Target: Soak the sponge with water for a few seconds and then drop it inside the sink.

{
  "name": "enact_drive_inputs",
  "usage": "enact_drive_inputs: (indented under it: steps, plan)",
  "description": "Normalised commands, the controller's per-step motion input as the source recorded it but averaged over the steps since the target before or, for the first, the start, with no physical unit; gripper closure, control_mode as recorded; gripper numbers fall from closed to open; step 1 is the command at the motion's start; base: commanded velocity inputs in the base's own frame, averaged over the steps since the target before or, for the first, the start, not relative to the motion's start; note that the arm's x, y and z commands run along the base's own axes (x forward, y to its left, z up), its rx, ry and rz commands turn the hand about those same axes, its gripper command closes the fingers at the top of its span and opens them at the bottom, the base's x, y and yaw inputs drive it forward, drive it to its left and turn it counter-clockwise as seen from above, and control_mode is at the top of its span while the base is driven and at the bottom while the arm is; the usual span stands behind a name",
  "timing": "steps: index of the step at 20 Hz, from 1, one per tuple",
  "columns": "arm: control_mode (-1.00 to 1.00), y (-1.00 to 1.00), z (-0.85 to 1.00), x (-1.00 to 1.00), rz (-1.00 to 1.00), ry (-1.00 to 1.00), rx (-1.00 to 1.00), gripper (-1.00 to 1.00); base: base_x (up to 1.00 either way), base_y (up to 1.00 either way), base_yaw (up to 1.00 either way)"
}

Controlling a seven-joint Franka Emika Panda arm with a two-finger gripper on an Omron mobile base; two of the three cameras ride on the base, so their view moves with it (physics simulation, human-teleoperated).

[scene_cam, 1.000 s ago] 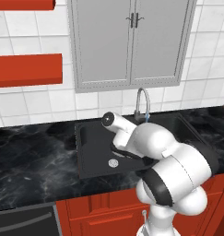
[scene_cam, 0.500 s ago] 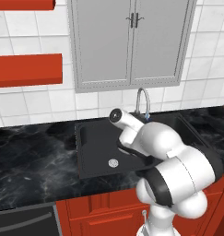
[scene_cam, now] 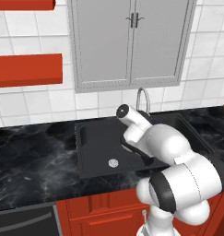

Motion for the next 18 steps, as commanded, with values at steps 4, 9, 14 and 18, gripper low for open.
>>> enact_drive_inputs:
  steps: [4,9,14,18]
  plan:
    - [-1.0,-0.24,0.0,-0.01,-0.01,0.1,0.0,1.0,0.0,0.0,0.0]
    - [-1.0,-0.17,0.0,0.0,0.0,0.07,0.0,1.0,0.0,0.0,0.0]
    - [-1.0,-0.02,0.0,0.0,0.0,0.0,0.0,1.0,0.0,0.0,0.0]
    - [-1.0,0.0,0.0,0.0,0.0,0.0,0.0,1.0,0.0,0.0,0.0]
